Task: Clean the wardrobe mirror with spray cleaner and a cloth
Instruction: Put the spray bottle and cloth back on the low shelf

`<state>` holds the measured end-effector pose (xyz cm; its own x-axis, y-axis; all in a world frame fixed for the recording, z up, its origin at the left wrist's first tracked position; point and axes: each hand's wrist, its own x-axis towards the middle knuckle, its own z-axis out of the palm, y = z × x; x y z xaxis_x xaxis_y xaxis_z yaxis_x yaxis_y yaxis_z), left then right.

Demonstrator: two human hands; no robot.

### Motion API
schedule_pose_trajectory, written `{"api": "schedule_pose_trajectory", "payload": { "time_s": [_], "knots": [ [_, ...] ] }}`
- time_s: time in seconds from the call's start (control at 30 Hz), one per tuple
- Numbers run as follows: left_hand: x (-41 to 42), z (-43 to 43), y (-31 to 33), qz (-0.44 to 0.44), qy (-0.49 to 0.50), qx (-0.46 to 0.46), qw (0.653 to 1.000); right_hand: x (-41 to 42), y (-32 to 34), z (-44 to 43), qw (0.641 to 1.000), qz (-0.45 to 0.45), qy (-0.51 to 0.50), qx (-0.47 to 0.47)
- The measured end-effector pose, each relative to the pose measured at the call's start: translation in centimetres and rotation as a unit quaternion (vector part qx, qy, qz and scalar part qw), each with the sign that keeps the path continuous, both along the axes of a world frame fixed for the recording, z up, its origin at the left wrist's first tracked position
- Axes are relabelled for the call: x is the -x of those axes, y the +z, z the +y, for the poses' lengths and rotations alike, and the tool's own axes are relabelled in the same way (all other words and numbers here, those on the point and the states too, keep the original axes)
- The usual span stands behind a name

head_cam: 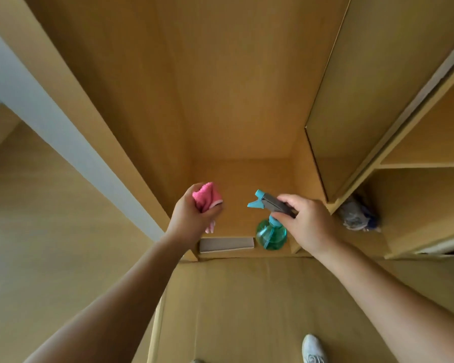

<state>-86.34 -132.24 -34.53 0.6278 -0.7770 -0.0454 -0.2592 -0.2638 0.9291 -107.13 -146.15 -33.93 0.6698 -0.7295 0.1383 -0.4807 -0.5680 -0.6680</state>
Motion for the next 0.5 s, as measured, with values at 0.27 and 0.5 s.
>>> {"api": "schedule_pose_trajectory", "payload": {
  "time_s": [0.27,0.5],
  "knots": [
    [-1.1,-1.2,-11.7,0.036,-0.019,-0.055,0.998,-0.4,-12.6,0.9,0.995,0.047,-0.084,-0.036],
    [-0.1,-1.8,-25.8,0.033,-0.011,-0.073,0.997,0.1,-27.6,0.2,0.993,0.045,-0.093,-0.060]
  ]
}}
